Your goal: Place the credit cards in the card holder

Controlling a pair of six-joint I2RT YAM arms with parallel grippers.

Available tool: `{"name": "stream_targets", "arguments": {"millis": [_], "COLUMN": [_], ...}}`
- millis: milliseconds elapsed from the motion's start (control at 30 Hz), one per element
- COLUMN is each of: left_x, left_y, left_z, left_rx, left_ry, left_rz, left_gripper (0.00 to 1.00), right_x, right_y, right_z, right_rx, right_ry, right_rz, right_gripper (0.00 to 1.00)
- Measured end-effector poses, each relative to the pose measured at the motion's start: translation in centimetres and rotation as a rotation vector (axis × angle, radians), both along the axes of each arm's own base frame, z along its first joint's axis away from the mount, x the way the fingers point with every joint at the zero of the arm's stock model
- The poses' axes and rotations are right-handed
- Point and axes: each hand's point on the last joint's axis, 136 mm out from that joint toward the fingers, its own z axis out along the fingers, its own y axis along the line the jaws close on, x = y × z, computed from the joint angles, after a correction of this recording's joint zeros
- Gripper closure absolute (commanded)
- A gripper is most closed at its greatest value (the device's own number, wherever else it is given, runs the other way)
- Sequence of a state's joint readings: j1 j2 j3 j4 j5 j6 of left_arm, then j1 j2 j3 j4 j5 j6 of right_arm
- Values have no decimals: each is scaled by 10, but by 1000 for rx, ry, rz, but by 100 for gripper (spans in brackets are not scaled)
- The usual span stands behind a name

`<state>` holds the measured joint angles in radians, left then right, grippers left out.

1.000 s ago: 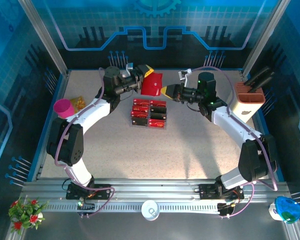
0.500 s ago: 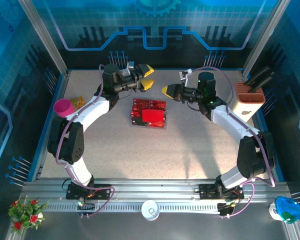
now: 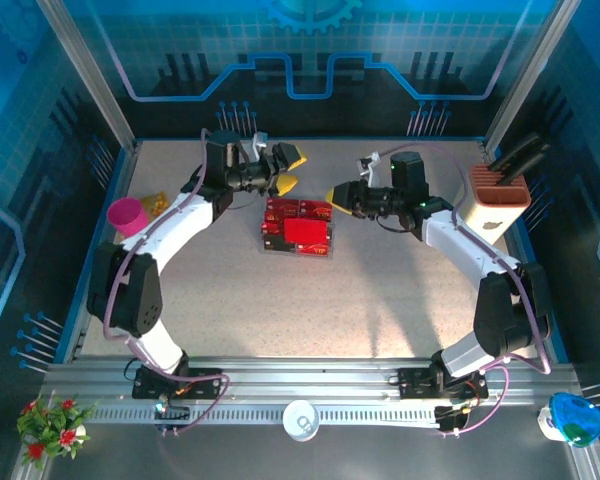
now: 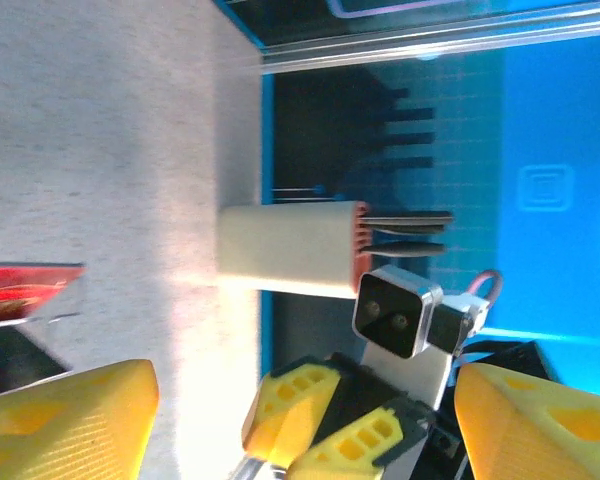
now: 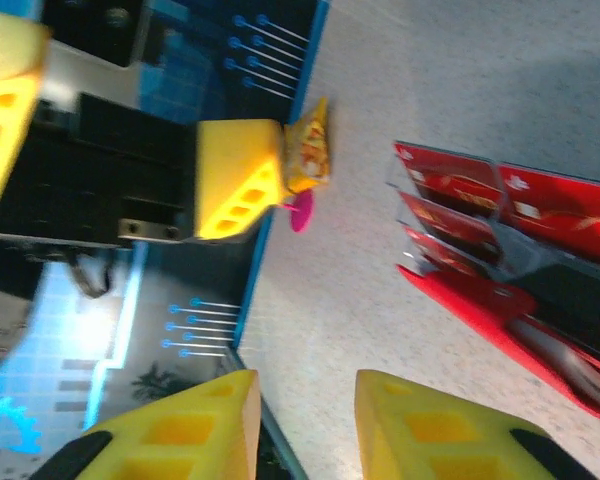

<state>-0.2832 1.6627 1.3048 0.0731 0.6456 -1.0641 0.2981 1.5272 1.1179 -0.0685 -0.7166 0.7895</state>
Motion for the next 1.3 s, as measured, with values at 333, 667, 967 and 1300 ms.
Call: {"name": "stream_targets", "arguments": {"millis": [333, 667, 967, 1300], "left_x": [-34, -63, -56, -52], "left_y": [34, 9, 9, 11], "left_z": [-54, -96, -115, -134], "left_rx": [464, 742, 848, 885], "left_ry": [-87, -238, -284, -265], "left_rz": [-43, -316, -380, -402], "left_gripper": [21, 22, 23, 24], "right_x": [-18, -19, -25, -30], "right_y": [-11, -20, -26, -29], "right_z": [-55, -69, -85, -84], "right_rx": [-230, -297, -330, -337], "right_ry": [59, 65, 98, 93], "right_rz": [20, 2, -8, -16], "right_gripper": [59, 57, 57, 57]}}
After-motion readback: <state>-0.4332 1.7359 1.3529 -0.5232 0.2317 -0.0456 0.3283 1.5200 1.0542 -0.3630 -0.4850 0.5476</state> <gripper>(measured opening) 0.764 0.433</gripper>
